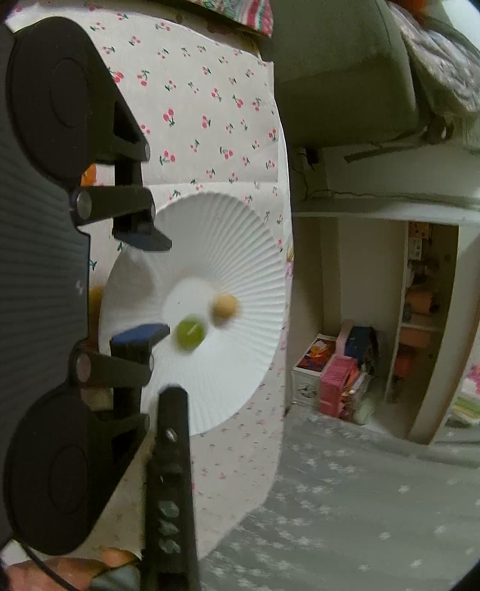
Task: Organize fruits
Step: 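Move both open tools back from the plate toward the remaining fruits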
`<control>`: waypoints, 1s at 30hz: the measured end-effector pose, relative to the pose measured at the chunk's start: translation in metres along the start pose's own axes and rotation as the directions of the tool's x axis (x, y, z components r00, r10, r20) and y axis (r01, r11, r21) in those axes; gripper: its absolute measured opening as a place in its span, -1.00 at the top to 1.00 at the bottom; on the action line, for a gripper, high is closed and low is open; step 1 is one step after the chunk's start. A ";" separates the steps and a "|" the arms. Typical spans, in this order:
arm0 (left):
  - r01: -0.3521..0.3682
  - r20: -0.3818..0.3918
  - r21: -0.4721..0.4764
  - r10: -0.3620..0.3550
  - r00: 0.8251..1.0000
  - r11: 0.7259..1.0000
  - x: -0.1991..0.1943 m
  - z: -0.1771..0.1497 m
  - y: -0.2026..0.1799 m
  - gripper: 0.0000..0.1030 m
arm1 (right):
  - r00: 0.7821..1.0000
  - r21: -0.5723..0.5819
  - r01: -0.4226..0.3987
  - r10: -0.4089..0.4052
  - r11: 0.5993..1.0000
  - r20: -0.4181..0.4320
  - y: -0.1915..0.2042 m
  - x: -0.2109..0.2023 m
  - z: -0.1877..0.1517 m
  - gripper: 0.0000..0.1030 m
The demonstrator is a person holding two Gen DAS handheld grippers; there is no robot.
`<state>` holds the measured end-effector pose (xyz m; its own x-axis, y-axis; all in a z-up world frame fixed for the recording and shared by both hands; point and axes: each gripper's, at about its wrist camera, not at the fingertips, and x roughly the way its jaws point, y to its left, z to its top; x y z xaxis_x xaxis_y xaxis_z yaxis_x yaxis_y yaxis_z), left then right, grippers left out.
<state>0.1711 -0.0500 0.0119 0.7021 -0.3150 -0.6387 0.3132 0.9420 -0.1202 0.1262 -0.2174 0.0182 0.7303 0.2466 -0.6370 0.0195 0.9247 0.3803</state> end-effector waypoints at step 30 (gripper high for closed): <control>-0.051 -0.085 -0.151 0.039 0.996 0.987 -0.066 -0.022 0.047 0.08 | 0.999 -0.049 -0.016 0.018 0.999 0.044 0.013 -0.043 -0.010 -0.38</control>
<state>0.1252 0.0173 0.0312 0.6571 -0.2674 -0.7048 0.1765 0.9636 -0.2010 0.0881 -0.2131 0.0443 0.7600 0.2506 -0.5997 -0.0260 0.9337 0.3572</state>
